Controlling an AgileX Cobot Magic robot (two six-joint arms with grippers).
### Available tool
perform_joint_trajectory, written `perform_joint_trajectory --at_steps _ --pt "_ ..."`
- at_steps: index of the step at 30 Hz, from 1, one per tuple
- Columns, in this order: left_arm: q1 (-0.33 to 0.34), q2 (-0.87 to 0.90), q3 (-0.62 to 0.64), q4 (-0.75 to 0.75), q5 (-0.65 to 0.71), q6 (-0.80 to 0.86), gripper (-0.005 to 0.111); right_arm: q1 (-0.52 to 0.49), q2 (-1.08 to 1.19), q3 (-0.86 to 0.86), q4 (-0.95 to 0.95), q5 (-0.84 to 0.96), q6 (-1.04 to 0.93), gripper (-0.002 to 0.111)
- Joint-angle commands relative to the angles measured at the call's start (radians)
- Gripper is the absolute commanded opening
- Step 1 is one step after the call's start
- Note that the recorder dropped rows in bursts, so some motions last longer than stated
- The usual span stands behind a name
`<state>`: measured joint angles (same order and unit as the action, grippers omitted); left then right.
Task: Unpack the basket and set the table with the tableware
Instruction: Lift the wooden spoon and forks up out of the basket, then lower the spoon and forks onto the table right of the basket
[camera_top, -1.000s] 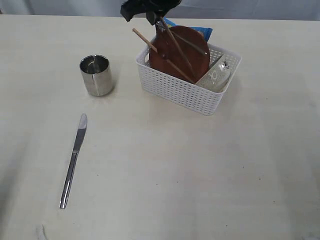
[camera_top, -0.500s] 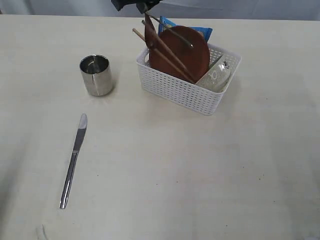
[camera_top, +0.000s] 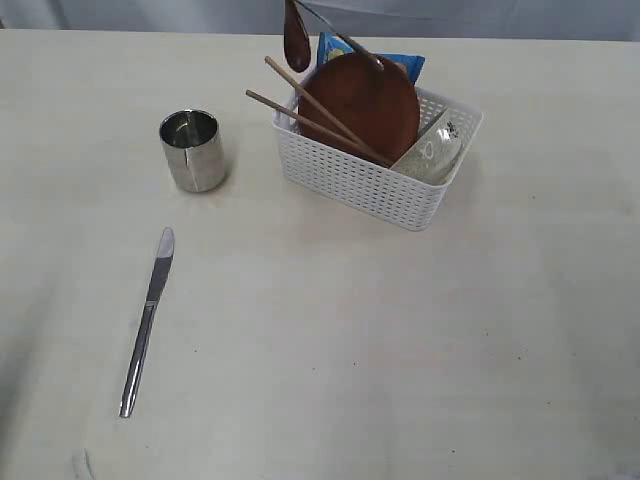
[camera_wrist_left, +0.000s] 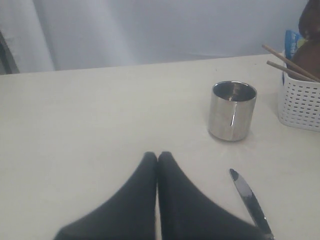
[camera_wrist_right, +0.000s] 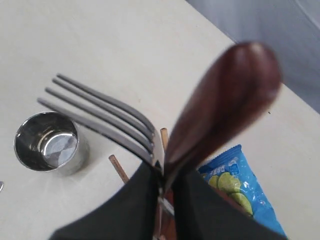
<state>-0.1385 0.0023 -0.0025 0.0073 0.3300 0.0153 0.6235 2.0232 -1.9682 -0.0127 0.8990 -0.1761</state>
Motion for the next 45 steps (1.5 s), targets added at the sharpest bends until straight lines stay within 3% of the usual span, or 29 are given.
perform_joint_trajectory --at_steps 1,10,17,23,33,37,41,45 --pt "-0.008 -0.002 0.002 -0.002 -0.009 -0.004 0.000 -0.003 -0.057 -0.007 0.004 0.057 -0.008 0.000" --pt "-0.008 -0.002 0.002 -0.002 -0.009 -0.004 0.000 -0.003 -0.126 -0.007 0.013 0.322 -0.004 0.000" --pt "-0.008 -0.002 0.002 -0.002 -0.009 -0.004 0.000 -0.008 -0.213 0.061 0.028 0.322 0.057 0.000" --pt "-0.008 -0.002 0.002 -0.002 -0.009 -0.004 0.000 -0.022 -0.351 0.289 0.003 0.322 0.074 0.000" --pt "-0.008 -0.002 0.002 -0.002 -0.009 -0.004 0.000 -0.168 -0.510 0.717 0.118 0.322 0.015 0.000" --pt "-0.008 -0.002 0.002 -0.002 -0.009 -0.004 0.000 -0.156 -0.525 0.864 0.228 0.322 -0.086 0.000" --pt "-0.008 -0.002 0.002 -0.002 -0.009 -0.004 0.000 -0.116 -0.525 0.974 0.389 0.209 -0.282 0.000" --pt "-0.008 -0.002 0.002 -0.002 -0.009 -0.004 0.000 -0.071 -0.516 1.033 0.396 0.074 -0.346 0.000"
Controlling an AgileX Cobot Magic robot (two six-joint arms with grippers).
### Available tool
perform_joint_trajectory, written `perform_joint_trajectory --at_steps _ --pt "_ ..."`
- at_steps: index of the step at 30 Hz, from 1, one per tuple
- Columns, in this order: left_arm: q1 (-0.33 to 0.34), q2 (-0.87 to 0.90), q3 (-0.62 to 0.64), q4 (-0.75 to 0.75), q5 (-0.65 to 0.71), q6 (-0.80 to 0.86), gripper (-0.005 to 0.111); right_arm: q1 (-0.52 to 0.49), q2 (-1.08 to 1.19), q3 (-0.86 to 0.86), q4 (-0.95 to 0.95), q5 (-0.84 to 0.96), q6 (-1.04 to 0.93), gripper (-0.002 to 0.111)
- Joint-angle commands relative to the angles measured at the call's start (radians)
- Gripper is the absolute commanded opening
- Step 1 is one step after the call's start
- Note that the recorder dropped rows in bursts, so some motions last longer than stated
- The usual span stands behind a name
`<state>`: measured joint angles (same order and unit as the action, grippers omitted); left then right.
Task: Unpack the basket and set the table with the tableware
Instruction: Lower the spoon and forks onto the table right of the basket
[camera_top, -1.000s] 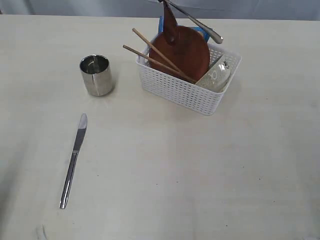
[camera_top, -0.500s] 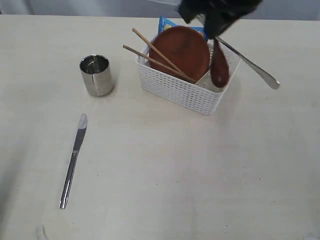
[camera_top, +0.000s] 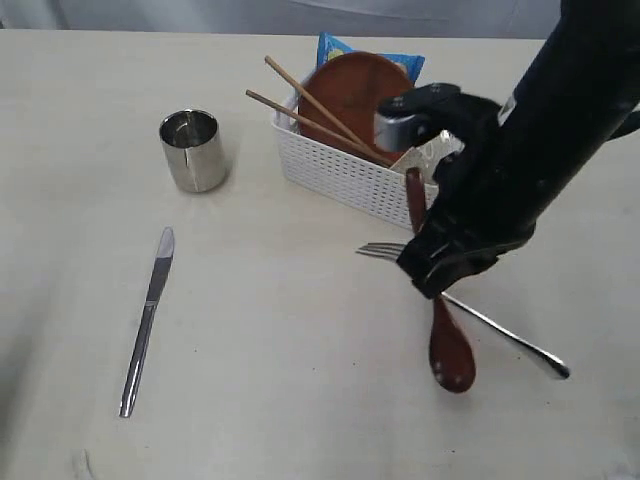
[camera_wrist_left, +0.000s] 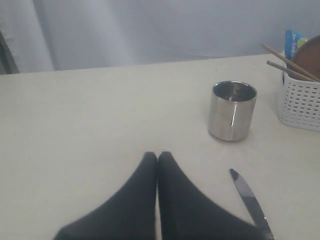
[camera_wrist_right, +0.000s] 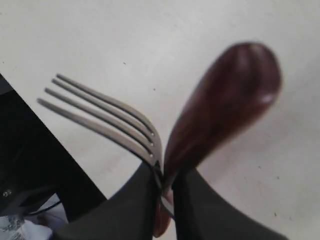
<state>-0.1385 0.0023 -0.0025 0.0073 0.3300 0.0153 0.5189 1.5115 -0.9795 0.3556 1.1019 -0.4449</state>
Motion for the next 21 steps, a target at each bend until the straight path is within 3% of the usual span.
perform_joint_trajectory --at_steps 1,21 --pt "-0.008 -0.002 0.002 -0.002 -0.009 -0.004 0.000 0.036 0.008 0.050 0.027 -0.161 -0.078 0.000" --pt "-0.008 -0.002 0.002 -0.002 -0.009 -0.004 0.000 0.036 0.272 0.050 0.009 -0.361 -0.109 0.000"
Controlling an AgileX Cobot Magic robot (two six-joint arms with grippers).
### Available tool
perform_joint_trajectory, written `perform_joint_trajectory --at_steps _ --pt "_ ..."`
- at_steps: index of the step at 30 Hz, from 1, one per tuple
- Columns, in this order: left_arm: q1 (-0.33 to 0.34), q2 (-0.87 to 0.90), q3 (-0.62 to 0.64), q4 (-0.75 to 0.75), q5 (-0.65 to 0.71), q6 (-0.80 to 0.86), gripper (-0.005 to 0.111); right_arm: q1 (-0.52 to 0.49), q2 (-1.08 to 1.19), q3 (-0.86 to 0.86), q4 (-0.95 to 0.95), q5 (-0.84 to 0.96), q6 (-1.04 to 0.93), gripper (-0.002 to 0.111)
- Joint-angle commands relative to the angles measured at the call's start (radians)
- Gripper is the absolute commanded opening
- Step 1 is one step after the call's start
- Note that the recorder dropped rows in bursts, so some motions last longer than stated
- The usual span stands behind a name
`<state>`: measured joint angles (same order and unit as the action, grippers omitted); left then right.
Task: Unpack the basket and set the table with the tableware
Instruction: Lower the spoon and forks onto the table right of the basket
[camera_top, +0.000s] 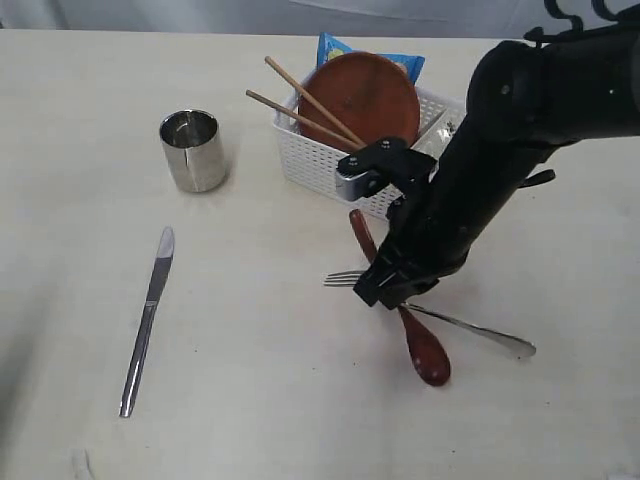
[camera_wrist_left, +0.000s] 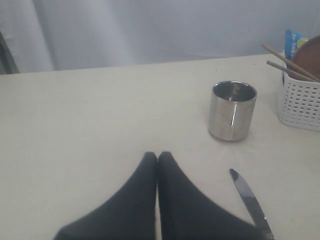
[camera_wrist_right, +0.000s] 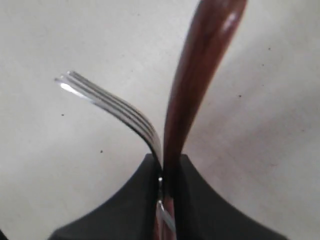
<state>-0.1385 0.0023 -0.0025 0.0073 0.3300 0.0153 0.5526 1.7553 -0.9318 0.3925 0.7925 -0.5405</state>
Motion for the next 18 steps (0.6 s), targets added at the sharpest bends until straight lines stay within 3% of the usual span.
perform_joint_trajectory --at_steps 1,15,18 --pt "-0.008 -0.002 0.002 -0.002 -0.009 -0.004 0.000 0.002 0.033 0.002 -0.033 -0.054 -0.013 0.000" --pt "-0.008 -0.002 0.002 -0.002 -0.009 -0.004 0.000 0.002 0.052 0.002 -0.054 -0.080 -0.006 0.000" --pt "-0.008 -0.002 0.002 -0.002 -0.009 -0.004 0.000 0.002 0.052 0.002 -0.054 -0.080 0.002 0.009"
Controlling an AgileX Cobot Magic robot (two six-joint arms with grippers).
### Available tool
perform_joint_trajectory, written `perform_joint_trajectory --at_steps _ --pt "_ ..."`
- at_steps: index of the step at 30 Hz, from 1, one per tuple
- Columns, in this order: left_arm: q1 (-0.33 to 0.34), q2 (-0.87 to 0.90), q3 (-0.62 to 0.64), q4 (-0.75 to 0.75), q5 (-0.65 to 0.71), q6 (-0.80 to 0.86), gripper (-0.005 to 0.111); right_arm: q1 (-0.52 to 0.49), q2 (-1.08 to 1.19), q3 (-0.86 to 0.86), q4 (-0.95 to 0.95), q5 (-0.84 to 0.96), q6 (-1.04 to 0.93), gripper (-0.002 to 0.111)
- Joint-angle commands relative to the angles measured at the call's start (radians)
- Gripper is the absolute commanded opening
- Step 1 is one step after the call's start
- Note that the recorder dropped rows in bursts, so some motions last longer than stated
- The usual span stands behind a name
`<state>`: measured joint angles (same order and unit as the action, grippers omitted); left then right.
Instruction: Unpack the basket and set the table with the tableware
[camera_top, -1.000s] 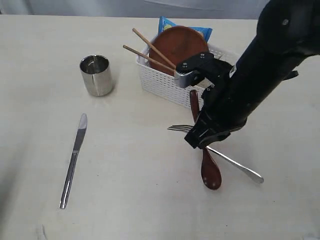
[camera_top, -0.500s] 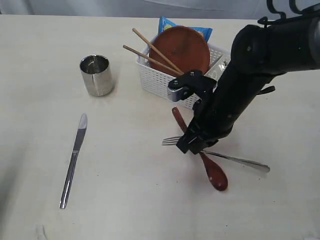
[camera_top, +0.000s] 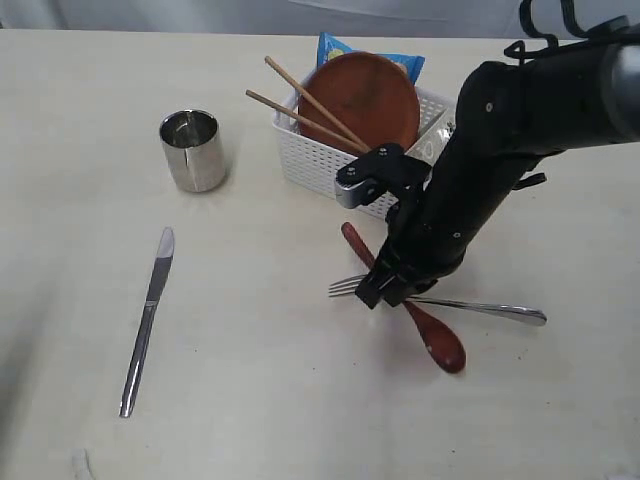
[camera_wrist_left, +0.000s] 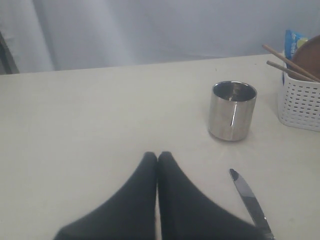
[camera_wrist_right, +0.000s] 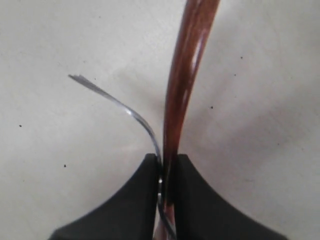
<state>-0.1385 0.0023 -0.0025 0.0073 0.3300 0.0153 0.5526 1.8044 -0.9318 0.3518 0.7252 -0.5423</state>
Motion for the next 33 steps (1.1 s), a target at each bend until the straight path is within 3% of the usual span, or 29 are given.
perform_joint_trajectory --at_steps 1,5,20,26,33 --pt "-0.008 -0.002 0.002 -0.002 -0.009 -0.004 0.000 0.002 0.003 0.002 -0.014 -0.013 0.007 0.015" --pt "-0.008 -0.002 0.002 -0.002 -0.009 -0.004 0.000 0.002 0.003 0.002 -0.014 -0.013 0.007 0.037" --pt "-0.008 -0.002 0.002 -0.002 -0.009 -0.004 0.000 0.002 -0.093 0.002 -0.129 0.013 0.012 0.037" --pt "-0.008 -0.002 0.002 -0.002 -0.009 -0.004 0.000 0.022 -0.123 0.002 -0.154 0.124 -0.167 0.037" --pt "-0.008 -0.002 0.002 -0.002 -0.009 -0.004 0.000 0.031 -0.101 0.002 -0.297 0.199 -0.179 0.037"
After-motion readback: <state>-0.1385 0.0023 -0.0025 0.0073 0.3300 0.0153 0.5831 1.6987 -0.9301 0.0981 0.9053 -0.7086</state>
